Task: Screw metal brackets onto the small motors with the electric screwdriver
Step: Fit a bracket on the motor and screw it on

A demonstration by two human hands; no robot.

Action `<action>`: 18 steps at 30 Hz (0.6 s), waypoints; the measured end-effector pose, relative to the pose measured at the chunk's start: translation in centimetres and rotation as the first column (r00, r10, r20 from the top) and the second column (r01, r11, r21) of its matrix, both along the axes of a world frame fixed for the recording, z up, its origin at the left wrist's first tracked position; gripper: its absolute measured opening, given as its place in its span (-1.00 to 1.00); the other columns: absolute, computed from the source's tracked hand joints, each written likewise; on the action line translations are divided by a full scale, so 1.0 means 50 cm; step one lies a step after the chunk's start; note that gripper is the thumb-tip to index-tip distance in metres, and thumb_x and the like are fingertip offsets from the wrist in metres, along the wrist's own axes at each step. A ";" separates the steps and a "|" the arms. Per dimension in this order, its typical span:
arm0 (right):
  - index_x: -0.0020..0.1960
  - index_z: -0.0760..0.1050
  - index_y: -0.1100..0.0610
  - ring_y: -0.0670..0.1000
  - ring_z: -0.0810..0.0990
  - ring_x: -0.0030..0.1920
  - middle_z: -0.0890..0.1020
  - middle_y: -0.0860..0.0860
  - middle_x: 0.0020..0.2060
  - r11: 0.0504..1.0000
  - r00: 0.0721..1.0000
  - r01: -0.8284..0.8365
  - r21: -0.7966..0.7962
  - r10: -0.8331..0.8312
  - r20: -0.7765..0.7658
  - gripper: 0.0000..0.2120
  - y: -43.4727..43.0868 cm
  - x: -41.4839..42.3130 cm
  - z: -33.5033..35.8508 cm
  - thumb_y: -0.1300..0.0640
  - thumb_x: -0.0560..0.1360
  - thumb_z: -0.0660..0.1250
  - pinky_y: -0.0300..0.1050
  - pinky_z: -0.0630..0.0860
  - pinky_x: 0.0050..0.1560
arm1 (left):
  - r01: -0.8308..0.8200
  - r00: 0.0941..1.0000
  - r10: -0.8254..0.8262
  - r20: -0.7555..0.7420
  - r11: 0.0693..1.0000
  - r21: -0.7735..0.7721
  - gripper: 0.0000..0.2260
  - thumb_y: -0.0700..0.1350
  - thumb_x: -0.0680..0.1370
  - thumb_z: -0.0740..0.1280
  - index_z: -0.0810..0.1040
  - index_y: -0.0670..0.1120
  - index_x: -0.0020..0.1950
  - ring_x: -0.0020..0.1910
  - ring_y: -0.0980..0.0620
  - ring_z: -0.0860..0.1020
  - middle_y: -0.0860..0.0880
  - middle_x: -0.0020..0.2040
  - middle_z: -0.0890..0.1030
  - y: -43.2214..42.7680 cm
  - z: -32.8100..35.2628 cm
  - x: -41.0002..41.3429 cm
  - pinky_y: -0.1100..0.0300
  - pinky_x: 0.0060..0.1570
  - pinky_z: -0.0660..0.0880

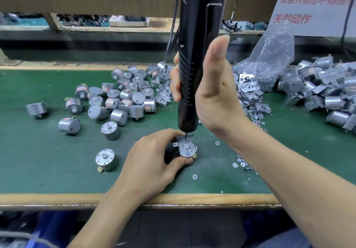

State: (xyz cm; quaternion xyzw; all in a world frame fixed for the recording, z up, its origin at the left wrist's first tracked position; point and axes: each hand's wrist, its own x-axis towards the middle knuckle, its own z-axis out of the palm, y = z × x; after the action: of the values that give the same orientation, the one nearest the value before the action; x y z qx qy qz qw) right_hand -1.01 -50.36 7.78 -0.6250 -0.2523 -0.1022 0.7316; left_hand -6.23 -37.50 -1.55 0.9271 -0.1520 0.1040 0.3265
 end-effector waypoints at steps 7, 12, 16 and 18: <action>-0.19 0.36 0.14 0.02 0.38 -0.49 0.44 -0.06 -0.48 0.996 0.999 -0.021 0.084 0.024 -0.031 -0.31 0.013 0.007 0.002 -0.53 0.29 0.09 -0.14 0.36 -0.45 | 0.002 1.000 -0.002 0.003 1.000 0.009 -0.63 0.16 0.41 0.51 0.54 0.16 0.16 -0.27 0.34 0.44 0.41 -0.28 0.42 0.000 -0.001 0.002 0.38 -0.26 0.27; -0.15 0.36 0.21 0.06 0.39 -0.49 0.43 -0.05 -0.49 0.999 1.000 -0.009 0.045 0.010 -0.012 -0.31 0.014 0.009 0.000 -0.47 0.34 0.05 -0.12 0.37 -0.42 | -0.010 1.000 0.010 0.000 1.000 0.012 -0.63 0.16 0.41 0.50 0.55 0.15 0.17 -0.28 0.37 0.41 0.40 -0.29 0.40 -0.001 -0.002 0.000 0.39 -0.25 0.27; -0.14 0.35 0.33 0.03 0.41 -0.49 0.44 -0.05 -0.49 0.998 1.000 -0.001 0.064 0.001 -0.008 -0.21 0.011 0.005 -0.001 -0.47 0.33 0.05 -0.15 0.39 -0.42 | -0.009 1.000 0.009 0.003 1.000 0.015 -0.62 0.17 0.41 0.50 0.54 0.16 0.17 -0.28 0.34 0.40 0.42 -0.28 0.40 -0.002 -0.001 -0.001 0.28 -0.24 0.31; -0.12 0.33 0.42 0.03 0.42 -0.49 0.44 -0.01 -0.49 0.998 1.000 0.017 0.065 -0.018 0.008 -0.13 0.008 0.002 -0.001 -0.48 0.34 0.04 -0.15 0.41 -0.42 | -0.009 1.000 0.009 0.002 1.000 0.021 -0.62 0.18 0.41 0.49 0.53 0.16 0.18 -0.27 0.26 0.39 0.42 -0.26 0.40 -0.003 0.000 -0.001 0.22 -0.22 0.35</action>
State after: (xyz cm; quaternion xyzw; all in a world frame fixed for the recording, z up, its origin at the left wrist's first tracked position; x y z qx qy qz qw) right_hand -0.90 -49.98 7.72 -0.6026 -0.2467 -0.1195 0.7495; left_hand -6.29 -37.66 -1.55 0.9310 -0.1495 0.1049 0.3161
